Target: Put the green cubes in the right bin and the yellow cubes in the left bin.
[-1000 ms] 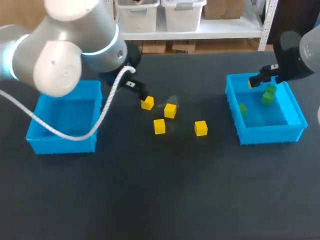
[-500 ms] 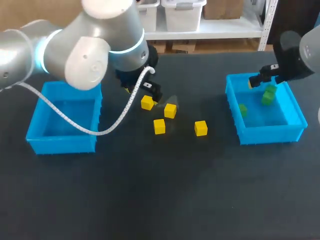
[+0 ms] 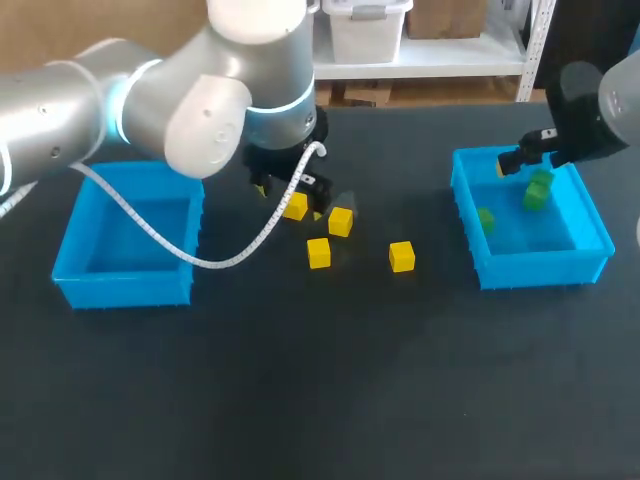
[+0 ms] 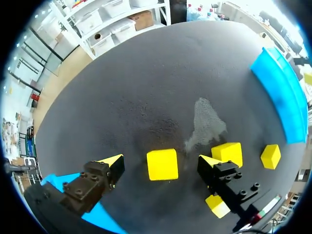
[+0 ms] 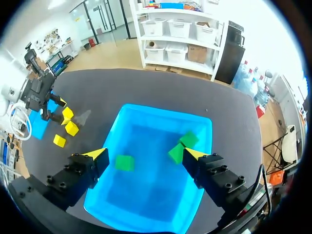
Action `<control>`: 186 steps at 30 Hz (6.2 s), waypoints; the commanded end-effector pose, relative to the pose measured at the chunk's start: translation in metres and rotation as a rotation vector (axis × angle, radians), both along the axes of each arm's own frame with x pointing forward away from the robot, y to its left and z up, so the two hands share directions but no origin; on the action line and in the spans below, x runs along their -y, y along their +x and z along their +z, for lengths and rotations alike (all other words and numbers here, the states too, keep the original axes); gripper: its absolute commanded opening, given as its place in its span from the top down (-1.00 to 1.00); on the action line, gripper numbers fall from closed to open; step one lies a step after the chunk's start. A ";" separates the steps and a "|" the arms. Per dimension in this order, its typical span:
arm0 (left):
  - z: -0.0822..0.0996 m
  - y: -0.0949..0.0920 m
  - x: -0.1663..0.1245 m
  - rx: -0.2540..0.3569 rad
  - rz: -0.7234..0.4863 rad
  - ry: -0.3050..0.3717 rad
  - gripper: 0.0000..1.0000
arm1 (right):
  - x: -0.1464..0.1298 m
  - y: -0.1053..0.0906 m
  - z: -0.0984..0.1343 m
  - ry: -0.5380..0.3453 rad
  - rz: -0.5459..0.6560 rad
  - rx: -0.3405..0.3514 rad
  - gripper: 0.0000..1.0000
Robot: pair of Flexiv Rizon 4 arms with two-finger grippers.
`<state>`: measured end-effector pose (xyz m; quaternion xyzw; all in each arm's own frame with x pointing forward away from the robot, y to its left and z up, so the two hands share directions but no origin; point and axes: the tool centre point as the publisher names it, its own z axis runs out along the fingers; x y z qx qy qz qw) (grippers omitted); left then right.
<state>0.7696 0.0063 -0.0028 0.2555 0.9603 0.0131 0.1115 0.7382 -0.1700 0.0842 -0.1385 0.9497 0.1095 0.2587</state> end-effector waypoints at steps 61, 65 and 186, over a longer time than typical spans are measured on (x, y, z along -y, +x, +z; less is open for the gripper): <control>0.080 -0.032 -0.224 0.143 0.469 -0.022 0.91 | 0.000 -0.002 0.000 -0.002 -0.003 0.005 -1.00; 0.074 -0.035 -0.223 0.126 0.461 -0.022 -1.00 | 0.000 -0.002 0.000 -0.002 -0.003 0.005 -1.00; -0.006 -0.104 0.025 -0.069 -0.400 0.075 1.00 | 0.000 -0.002 0.000 -0.002 -0.003 0.005 -1.00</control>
